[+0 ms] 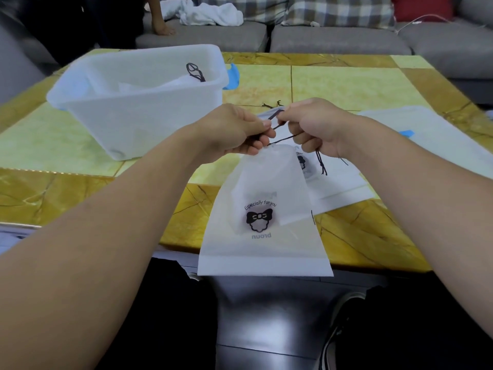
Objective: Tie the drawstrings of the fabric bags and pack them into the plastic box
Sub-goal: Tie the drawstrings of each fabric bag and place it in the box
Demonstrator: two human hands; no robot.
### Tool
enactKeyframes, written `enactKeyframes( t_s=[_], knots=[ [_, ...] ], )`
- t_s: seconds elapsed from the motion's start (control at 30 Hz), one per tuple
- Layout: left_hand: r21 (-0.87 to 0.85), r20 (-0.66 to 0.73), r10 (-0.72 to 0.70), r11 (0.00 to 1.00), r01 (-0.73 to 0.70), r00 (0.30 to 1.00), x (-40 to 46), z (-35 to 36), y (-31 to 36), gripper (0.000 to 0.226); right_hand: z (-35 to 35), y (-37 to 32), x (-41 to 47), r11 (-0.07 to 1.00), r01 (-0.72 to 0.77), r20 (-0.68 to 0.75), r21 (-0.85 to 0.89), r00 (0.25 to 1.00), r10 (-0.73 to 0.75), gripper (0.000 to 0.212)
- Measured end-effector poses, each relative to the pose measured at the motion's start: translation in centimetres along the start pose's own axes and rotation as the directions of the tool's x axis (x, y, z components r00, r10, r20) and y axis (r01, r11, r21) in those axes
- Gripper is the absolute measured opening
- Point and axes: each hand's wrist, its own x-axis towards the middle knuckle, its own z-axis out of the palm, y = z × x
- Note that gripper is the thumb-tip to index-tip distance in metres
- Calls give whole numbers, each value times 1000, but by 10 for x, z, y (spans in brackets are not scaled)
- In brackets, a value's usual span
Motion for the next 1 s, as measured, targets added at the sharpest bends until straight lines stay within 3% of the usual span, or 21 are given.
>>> enactKeyframes(
  t_s=[0.27,0.37,0.43,0.5,0.57,0.7,0.9,1.0],
  knots=[
    [-21,0,-15,1000,15,1000,2,1,-1,20,-4,3,2,999,-15,2,-46,1000,15,11],
    [-62,-22,-9,998,8,1000,3,0,-1,18,-10,2,5,970,17,51,-243,999,-4,30],
    [-84,-38,-5,996,2,999,4,0,-1,17,-12,0,2,903,32,55,-428,998,-10,34],
    [-102,-41,-9,995,4,999,4,1,-1,17,-15,0,0,832,55,67,-552,997,-22,51],
    [-91,-37,-2,996,-1,999,4,2,-1,12,-16,-3,-5,790,98,103,-605,994,-45,48],
    [-6,-10,22,1000,-22,1000,4,3,-1,10,-13,-8,-13,768,158,150,-621,985,-81,29],
    [-2,26,17,1000,-16,1000,2,4,0,11,-11,-6,-10,812,274,158,-516,962,-224,30],
    [55,68,21,998,-25,997,-1,3,1,15,-3,-4,-6,854,291,76,-432,955,-286,33]
  ],
)
